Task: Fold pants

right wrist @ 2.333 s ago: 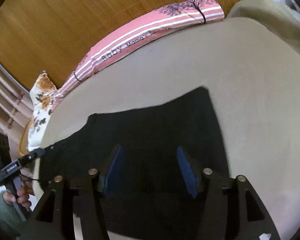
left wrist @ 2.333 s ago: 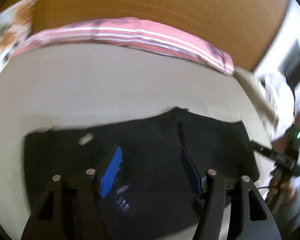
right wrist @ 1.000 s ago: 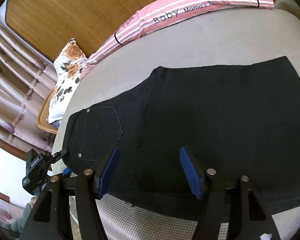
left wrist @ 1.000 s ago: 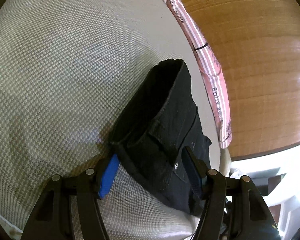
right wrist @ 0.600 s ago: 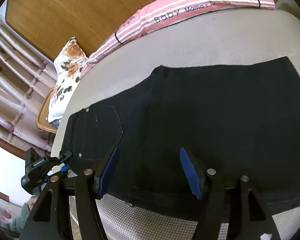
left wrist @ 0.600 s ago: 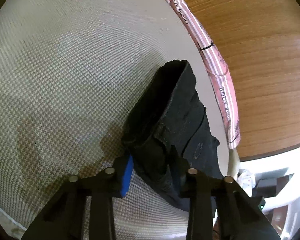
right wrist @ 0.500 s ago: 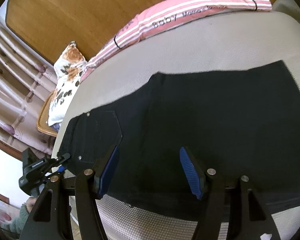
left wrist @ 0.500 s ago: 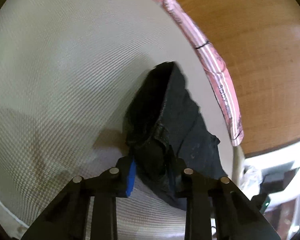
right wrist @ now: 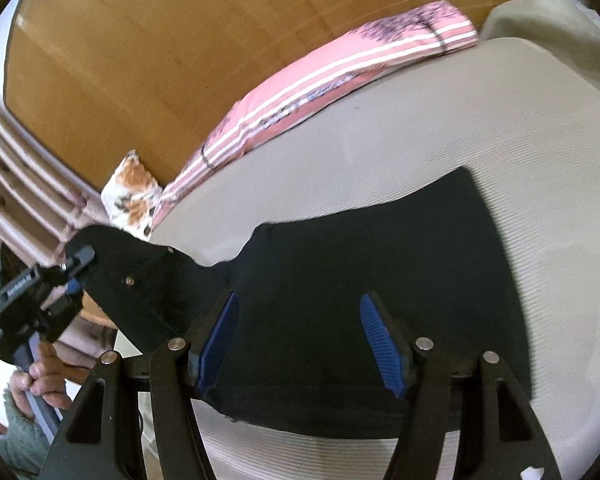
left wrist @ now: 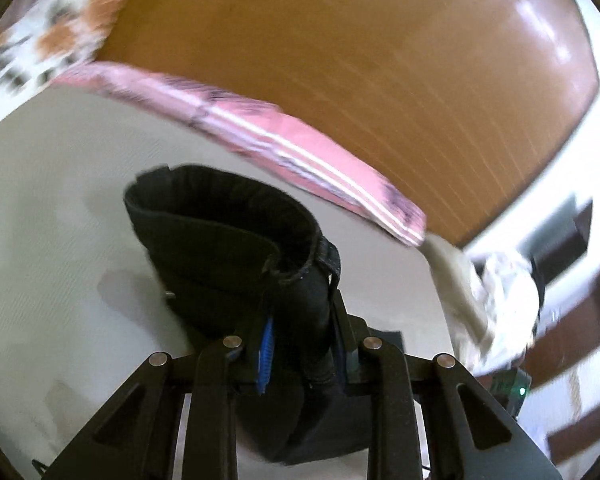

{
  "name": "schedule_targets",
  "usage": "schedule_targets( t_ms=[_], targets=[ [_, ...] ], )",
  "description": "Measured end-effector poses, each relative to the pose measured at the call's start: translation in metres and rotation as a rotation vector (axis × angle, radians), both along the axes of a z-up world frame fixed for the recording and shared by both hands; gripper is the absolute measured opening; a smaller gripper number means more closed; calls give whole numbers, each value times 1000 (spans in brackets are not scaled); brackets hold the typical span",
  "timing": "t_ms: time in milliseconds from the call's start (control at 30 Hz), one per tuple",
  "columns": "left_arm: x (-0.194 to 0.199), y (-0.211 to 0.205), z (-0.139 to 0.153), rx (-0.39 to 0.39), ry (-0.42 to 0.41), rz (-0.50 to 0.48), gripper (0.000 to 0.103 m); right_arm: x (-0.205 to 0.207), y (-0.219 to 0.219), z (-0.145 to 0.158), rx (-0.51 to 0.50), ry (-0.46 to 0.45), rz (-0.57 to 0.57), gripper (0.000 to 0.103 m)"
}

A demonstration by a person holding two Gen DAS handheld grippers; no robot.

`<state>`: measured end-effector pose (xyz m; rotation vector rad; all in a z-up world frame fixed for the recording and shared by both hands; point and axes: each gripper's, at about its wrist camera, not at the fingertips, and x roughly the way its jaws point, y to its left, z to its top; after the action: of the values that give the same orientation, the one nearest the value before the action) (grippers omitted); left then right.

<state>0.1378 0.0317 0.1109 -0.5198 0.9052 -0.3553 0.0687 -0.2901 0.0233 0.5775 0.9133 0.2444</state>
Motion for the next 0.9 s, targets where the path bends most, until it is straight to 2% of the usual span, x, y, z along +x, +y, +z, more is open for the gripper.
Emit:
schedule_targets(
  t_ms=[133, 233, 333, 467, 600, 700, 767, 833, 900],
  targets=[
    [9, -70, 7, 23, -24, -145, 24, -7, -34, -1, 4, 1, -62, 62],
    [10, -124, 1, 41, -23, -254, 24, -12, -60, -7, 13, 14, -107, 62],
    [14, -177, -19, 53, 24, -353, 24, -16, -82, -16, 29, 31, -150, 62],
    [7, -229, -55, 121, 79, -455, 24, -22, -103, -31, 53, 56, -188, 62],
    [-5, -259, -89, 195, 105, -537, 24, -20, -114, -41, 81, 75, -183, 62],
    [-13, -265, -104, 235, 97, -580, 25, -10, -117, -52, 176, 90, -146, 62],
    [-15, -268, -101, 256, 77, -605, 28, -3, -116, -58, 237, 97, -114, 62],
    [-21, -271, -92, 266, 66, -654, 36, 7, -112, -64, 311, 104, -61, 62],
    [-29, -262, -84, 221, 78, -718, 39, 15, -106, -68, 361, 117, -9, 62]
  ],
)
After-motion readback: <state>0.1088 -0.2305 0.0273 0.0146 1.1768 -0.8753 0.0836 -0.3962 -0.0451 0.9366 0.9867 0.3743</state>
